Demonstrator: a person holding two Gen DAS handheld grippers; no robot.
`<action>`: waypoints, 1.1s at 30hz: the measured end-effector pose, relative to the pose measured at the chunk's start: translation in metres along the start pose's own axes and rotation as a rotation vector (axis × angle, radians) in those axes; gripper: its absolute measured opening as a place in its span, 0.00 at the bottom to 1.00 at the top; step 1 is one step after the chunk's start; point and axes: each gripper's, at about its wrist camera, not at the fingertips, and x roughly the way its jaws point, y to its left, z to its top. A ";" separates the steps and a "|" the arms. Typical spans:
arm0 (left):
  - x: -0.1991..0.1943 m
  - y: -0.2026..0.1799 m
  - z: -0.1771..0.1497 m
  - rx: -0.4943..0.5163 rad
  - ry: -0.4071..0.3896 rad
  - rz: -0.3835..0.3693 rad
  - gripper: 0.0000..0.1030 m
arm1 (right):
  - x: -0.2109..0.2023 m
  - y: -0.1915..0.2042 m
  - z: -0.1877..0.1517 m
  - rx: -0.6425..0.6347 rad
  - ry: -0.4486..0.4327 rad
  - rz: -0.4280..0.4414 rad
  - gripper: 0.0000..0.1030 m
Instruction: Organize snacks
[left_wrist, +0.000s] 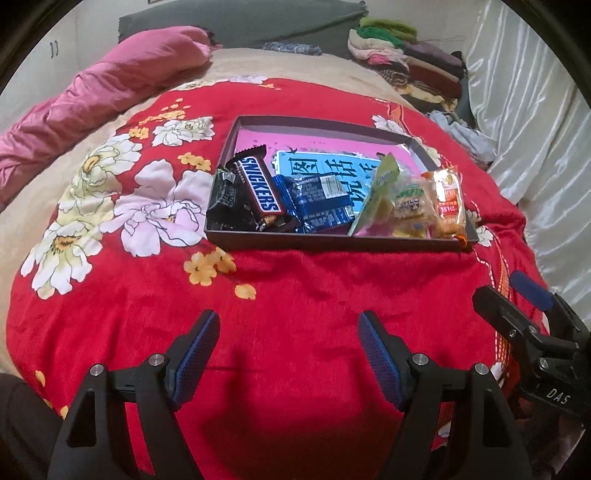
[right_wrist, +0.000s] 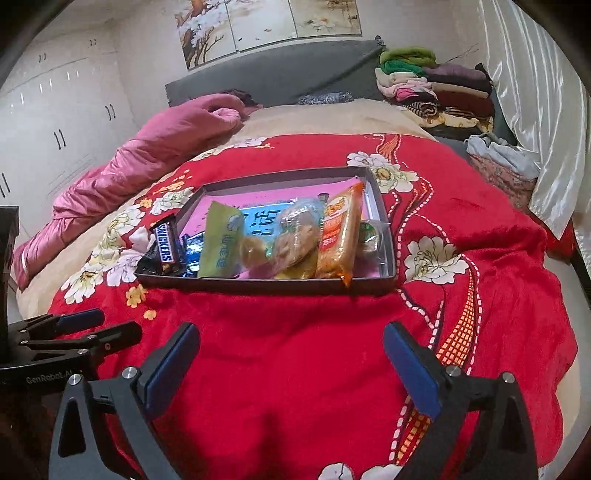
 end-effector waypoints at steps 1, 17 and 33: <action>0.000 -0.001 0.000 0.003 0.000 0.002 0.76 | -0.001 0.002 0.000 -0.006 -0.003 0.001 0.97; -0.013 -0.001 -0.003 0.024 -0.015 0.026 0.76 | -0.003 0.017 -0.004 -0.062 -0.007 -0.013 0.97; -0.017 0.002 -0.006 0.028 -0.007 0.049 0.76 | -0.005 0.021 -0.004 -0.074 -0.016 -0.022 0.97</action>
